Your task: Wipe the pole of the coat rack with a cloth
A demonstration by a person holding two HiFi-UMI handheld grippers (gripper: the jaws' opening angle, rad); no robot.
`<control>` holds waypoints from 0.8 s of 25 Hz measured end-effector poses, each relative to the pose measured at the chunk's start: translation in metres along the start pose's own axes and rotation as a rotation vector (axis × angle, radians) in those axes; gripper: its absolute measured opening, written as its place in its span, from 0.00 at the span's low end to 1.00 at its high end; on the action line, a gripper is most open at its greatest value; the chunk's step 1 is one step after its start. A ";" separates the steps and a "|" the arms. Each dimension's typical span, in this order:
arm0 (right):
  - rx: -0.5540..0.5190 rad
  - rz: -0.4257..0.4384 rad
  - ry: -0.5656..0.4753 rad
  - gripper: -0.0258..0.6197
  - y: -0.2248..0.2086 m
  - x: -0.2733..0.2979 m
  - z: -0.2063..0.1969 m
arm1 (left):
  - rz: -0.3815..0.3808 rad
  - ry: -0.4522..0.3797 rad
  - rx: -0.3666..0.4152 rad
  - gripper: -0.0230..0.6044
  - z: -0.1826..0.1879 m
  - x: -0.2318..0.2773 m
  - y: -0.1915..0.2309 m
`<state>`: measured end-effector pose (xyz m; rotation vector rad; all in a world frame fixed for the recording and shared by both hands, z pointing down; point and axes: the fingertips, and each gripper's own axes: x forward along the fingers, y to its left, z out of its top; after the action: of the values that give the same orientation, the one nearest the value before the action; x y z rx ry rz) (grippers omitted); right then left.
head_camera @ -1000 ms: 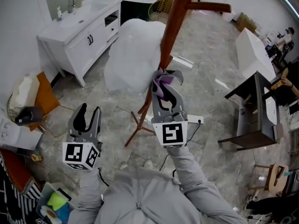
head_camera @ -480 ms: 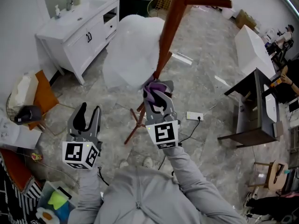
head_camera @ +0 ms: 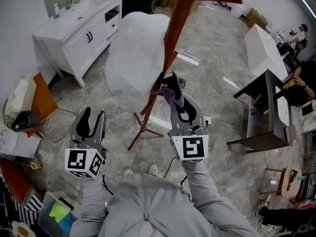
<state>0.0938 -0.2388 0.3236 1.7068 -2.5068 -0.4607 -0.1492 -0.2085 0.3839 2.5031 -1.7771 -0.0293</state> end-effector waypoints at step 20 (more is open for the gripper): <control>0.250 -0.062 0.079 0.12 0.012 0.035 -0.040 | -0.040 0.011 -0.024 0.38 -0.009 0.007 0.002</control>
<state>0.0792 -0.2751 0.3613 1.8496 -2.5504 -0.0816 -0.1483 -0.2152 0.3928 2.5172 -1.7119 -0.0395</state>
